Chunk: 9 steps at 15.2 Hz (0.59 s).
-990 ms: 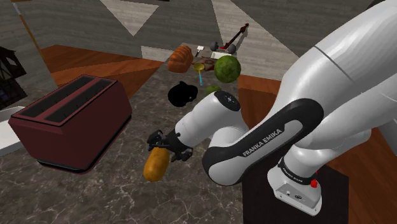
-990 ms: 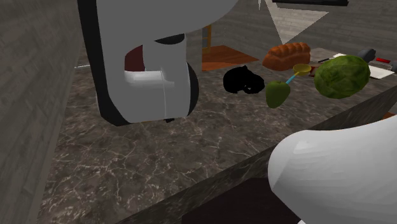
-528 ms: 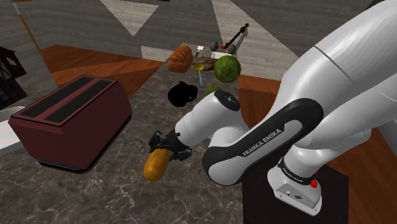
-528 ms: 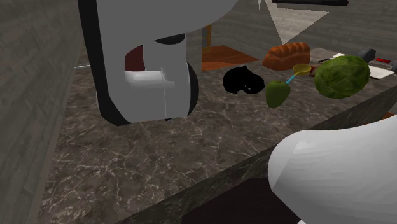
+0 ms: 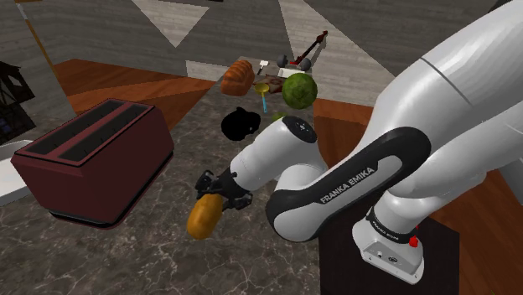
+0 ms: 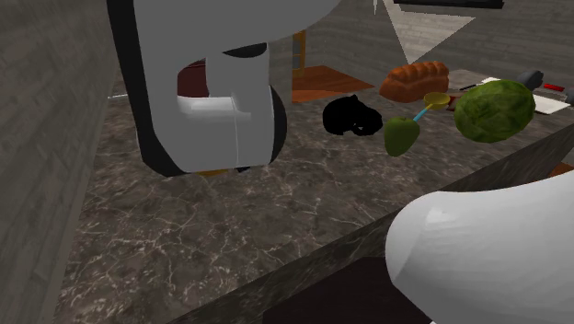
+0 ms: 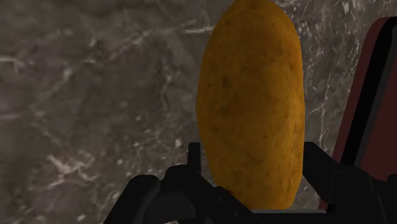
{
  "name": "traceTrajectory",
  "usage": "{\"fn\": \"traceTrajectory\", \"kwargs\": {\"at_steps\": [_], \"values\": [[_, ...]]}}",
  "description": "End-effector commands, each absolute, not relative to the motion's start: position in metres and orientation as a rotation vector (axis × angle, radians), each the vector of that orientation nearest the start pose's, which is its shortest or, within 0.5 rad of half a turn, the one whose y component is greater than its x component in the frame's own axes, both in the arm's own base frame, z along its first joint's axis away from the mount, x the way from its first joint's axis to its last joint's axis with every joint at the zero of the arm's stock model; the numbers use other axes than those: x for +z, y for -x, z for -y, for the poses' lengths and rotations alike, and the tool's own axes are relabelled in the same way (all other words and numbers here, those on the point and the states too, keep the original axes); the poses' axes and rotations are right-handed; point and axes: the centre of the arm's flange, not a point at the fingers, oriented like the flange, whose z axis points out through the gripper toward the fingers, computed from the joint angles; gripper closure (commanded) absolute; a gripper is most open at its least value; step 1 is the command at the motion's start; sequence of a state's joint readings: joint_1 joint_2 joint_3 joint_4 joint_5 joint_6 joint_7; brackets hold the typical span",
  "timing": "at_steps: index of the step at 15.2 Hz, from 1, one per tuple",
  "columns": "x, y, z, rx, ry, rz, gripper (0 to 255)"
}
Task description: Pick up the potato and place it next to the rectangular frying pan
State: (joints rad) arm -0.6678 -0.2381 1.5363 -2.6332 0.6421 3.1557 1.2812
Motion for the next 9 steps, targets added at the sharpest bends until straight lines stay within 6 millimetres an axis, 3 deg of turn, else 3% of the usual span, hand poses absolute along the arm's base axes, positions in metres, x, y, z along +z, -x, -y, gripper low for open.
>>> {"fn": "traceTrajectory", "kwargs": {"at_steps": [1,9], "values": [[0.322,-0.339,-0.309,-0.443,2.313,-1.253,255],[0.365,-0.339,-0.309,-0.443,2.313,-1.253,255]]}}
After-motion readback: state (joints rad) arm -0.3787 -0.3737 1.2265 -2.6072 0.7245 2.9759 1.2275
